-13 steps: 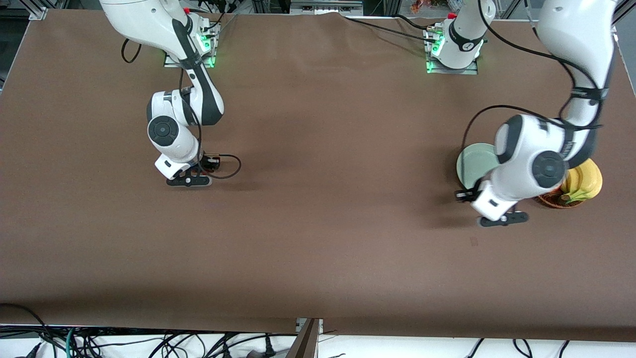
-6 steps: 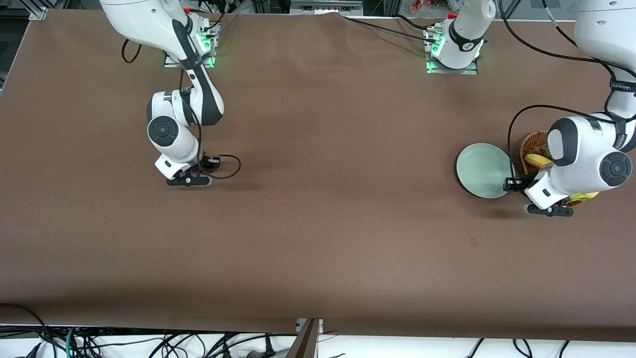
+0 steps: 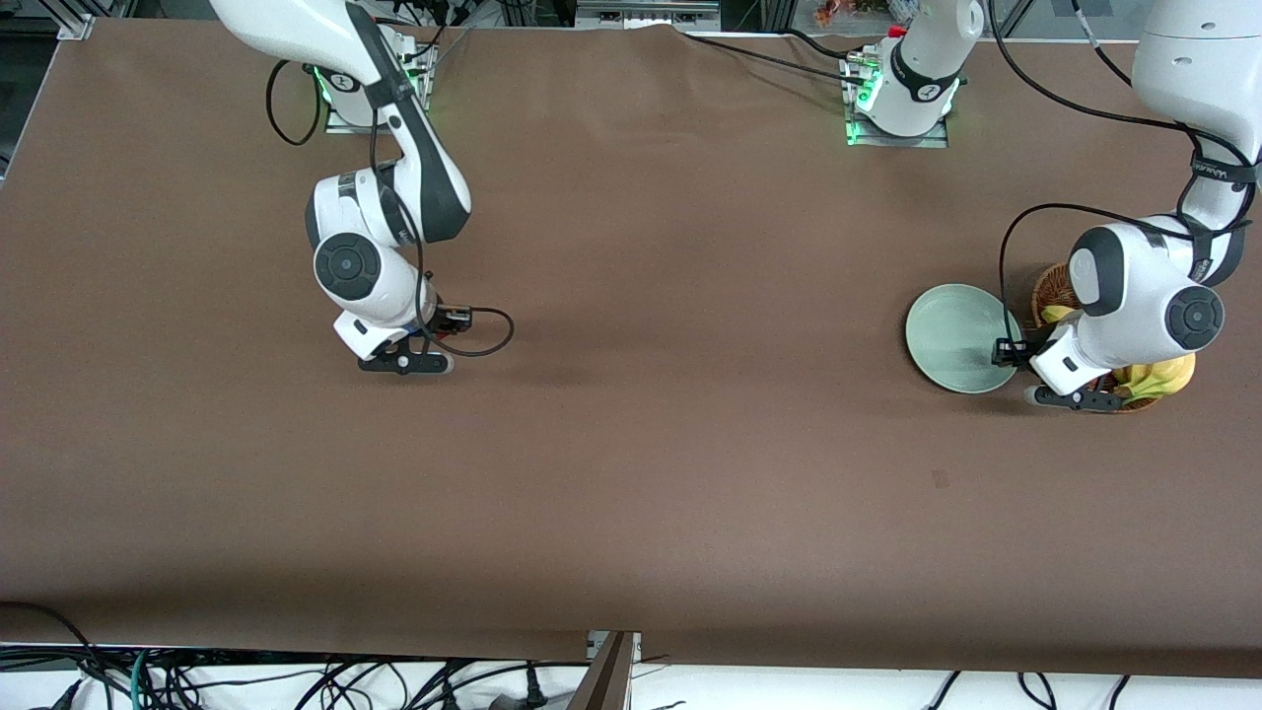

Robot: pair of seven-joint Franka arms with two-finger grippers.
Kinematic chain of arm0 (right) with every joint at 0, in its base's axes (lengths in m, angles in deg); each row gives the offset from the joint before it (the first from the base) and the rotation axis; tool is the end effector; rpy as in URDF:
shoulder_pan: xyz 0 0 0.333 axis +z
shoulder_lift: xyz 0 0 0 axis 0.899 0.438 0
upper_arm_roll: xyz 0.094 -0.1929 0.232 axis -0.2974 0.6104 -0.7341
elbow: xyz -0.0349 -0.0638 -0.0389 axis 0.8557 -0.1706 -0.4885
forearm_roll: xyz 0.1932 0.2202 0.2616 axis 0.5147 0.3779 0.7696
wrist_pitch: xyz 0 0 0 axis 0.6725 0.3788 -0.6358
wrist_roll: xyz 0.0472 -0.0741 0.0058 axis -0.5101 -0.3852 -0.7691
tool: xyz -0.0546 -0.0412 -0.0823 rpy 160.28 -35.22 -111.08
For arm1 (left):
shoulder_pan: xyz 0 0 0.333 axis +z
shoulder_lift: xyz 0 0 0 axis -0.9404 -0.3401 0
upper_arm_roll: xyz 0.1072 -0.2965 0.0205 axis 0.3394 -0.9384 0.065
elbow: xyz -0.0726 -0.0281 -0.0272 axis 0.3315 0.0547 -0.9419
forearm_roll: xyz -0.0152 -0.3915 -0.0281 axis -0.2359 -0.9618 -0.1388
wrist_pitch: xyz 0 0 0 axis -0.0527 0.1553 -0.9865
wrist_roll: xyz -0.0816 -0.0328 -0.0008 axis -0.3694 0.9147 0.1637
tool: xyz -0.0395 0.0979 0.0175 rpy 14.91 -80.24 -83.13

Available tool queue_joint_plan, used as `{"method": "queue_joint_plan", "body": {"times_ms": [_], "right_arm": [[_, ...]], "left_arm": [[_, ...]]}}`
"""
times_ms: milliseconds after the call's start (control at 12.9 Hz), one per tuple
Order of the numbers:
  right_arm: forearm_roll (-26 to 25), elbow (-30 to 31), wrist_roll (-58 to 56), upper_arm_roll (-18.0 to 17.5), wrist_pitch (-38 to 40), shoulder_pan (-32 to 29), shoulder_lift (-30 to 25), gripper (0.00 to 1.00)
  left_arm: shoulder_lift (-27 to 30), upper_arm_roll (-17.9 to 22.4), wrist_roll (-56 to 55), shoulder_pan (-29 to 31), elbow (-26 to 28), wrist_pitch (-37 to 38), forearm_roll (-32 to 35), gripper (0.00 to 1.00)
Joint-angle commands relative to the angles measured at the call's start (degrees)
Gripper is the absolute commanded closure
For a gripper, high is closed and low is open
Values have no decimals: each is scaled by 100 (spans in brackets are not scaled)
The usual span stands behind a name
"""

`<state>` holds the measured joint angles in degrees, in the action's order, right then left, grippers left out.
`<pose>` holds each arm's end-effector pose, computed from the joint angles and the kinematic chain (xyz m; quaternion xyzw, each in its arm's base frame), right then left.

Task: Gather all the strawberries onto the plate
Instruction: 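Carry the second strawberry to mid-table and release it with the right gripper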

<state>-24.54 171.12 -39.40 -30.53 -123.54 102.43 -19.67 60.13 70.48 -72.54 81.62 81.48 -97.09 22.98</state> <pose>0.5530 0.2486 0.2757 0.9971 -0.0159 -0.0731 0.0099 0.5648 0.1125 0.2007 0.9950 -0.0358 -0.0905 0.0229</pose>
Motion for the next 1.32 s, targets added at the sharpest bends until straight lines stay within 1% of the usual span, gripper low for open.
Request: {"method": "queue_joint_plan", "body": {"times_ms": [0, 155, 233, 310, 466, 621, 699, 854, 1009, 1242], "right_arm": [[75, -656, 781, -333, 336, 18, 54, 91], [84, -1051, 1344, -615, 362, 44, 177, 91], [128, -1236, 1573, -755, 362, 44, 256, 91], [320, -1455, 1880, -896, 362, 44, 379, 91], [742, -2017, 2652, -1185, 327, 53, 773, 90], [770, -2728, 3662, -1554, 266, 140, 1317, 90], [770, -3123, 4102, -1582, 153, 298, 1642, 90], [779, -3731, 4981, -1583, -487, 649, 2240, 90], [770, -3848, 5580, -1583, -1391, 1001, 2610, 90], [743, -3874, 6267, -1565, -2622, 1432, 3138, 89]], "left_arm": [[206, 5, 291, -17, 91, 88, -160, 0], [450, -3, 309, -34, -5, 430, -160, 0], [609, -3, 309, -35, -6, 466, -160, 0], [776, -29, 300, -43, -14, 606, -160, 0], [1092, -108, 195, -61, -14, 739, -160, 0], [1225, -292, -15, -61, -14, 818, -160, 0], [1252, -415, -138, -61, -14, 836, -160, 0], [1305, -618, -411, -61, -14, 836, -160, 0], [1305, -741, -596, -61, -14, 836, -151, 0], [1305, -759, -718, -61, -14, 810, -151, 0]]}}
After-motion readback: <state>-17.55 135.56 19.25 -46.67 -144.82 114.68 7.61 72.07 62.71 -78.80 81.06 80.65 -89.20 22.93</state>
